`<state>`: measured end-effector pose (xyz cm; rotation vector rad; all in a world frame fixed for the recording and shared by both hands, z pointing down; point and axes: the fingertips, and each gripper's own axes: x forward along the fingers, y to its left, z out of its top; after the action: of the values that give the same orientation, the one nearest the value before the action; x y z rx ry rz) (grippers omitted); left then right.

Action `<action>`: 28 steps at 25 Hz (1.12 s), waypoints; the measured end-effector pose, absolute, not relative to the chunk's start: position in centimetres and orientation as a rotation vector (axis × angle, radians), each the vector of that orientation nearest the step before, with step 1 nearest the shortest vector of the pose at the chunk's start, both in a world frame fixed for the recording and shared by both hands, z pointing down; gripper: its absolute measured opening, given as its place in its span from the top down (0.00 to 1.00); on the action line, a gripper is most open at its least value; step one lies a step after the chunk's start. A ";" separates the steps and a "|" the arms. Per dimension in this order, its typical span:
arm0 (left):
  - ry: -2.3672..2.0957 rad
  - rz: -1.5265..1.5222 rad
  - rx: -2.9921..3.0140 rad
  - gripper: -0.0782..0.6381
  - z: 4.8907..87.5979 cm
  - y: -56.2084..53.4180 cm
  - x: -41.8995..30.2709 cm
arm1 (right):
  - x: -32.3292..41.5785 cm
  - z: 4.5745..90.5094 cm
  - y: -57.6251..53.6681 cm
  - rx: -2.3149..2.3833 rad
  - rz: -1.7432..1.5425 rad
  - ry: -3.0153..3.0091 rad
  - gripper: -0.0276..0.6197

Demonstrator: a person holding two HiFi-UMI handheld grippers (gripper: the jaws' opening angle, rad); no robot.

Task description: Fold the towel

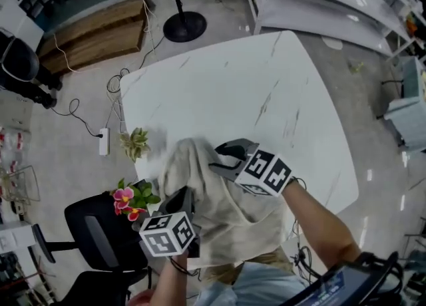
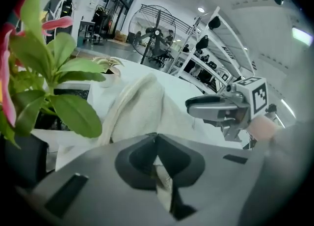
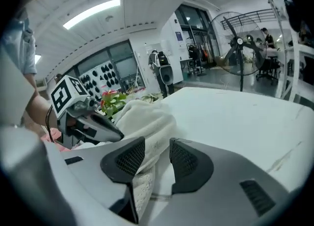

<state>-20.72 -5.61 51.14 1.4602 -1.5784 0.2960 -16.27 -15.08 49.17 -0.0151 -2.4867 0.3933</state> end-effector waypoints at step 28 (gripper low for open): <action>-1.528 0.116 1.821 0.88 41.2 -11.8 -16.2 | -6.7 37.3 -29.7 0.762 0.049 -2.550 0.90</action>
<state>-16.16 -11.76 41.22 1.8213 -1.5282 0.1158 -6.74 -29.73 37.26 0.7621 -2.5499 0.0492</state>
